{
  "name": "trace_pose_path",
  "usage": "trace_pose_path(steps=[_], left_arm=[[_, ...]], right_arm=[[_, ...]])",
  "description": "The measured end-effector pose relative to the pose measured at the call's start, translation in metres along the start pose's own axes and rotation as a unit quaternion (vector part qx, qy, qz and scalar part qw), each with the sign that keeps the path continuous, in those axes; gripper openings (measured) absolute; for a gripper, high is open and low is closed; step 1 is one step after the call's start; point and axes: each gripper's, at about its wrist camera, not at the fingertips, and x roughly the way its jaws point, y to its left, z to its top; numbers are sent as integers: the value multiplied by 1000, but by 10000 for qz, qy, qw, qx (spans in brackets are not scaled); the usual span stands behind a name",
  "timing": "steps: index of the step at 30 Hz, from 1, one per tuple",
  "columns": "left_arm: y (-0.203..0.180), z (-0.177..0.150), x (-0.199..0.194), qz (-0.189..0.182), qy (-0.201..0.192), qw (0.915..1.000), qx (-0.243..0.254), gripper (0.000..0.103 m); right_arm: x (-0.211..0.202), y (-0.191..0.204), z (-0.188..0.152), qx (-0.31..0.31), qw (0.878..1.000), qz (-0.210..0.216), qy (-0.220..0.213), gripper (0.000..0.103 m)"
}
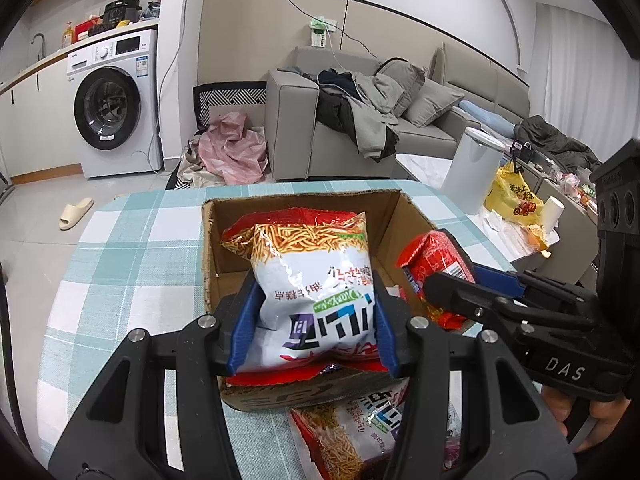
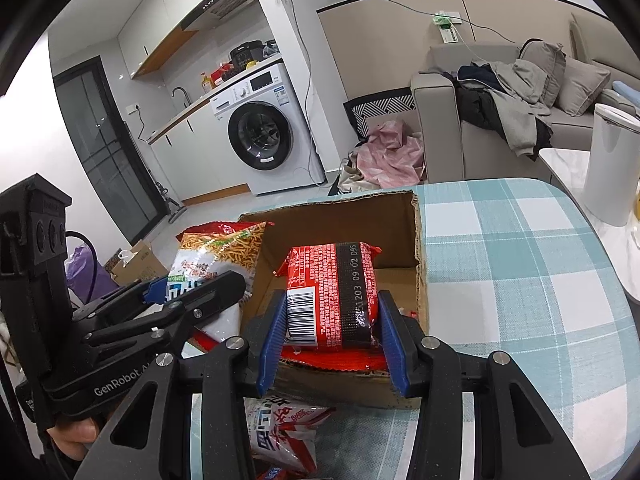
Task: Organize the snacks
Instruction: 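Open both tools to drop the bags into the box, then withdraw both tools from the box back toward the remaining snacks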
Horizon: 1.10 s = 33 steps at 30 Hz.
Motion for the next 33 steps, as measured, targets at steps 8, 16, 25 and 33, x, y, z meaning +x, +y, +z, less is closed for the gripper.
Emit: trace_pose_path(steps=[8,16,25,33], left_arm=[[0,-1,17,-42,77,10000,4,48],[1,-2,29,-96,243,9996,-82,48],[-5,2,-2,-58,-42,10000,35,68],[-5,-1,-39,129,-232,9996,67,98]], right_arm=[[9,-6,1,23,10000,-83,20,45],[5,-6,2,-64,9997,-218,-74,48],[-15,-5,0,-307,9987,-355,-188,69],[-36,-6,-8,-358,9985,-284,-286,102]])
